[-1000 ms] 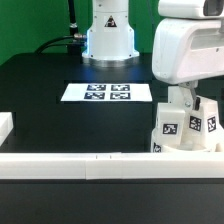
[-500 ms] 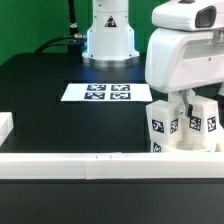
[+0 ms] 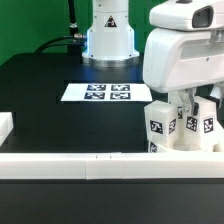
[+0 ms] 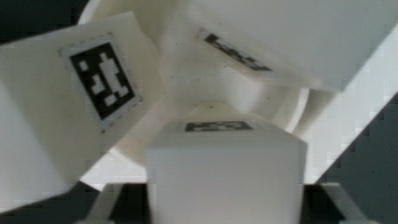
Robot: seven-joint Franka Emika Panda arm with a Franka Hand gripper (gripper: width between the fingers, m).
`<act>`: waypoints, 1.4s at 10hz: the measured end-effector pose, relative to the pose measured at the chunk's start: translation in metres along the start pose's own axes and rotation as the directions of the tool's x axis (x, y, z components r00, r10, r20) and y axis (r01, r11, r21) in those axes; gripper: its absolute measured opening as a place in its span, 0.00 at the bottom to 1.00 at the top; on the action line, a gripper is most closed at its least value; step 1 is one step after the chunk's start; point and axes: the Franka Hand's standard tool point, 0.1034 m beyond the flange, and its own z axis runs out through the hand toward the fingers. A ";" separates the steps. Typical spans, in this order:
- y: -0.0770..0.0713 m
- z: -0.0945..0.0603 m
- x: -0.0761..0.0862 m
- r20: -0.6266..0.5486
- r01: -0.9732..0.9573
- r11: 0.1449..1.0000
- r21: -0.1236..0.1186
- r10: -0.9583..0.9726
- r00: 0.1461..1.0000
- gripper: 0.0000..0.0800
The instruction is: Assemble stool
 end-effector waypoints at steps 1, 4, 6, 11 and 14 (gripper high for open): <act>0.000 0.000 0.000 -0.001 -0.071 0.998 0.002 0.071 0.998 0.42; -0.002 0.001 0.001 -0.006 -0.446 0.895 0.013 0.446 0.895 0.42; -0.006 0.001 0.002 -0.006 -0.704 0.709 0.036 0.705 0.709 0.42; -0.007 0.001 0.003 0.006 -0.900 0.434 0.039 0.900 0.435 0.42; -0.010 0.001 0.005 0.022 -0.993 0.087 0.078 0.996 0.089 0.42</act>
Offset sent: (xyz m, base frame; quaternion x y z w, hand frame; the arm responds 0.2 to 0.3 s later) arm -0.0056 0.0032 -0.0018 0.0125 0.0135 0.3122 0.9498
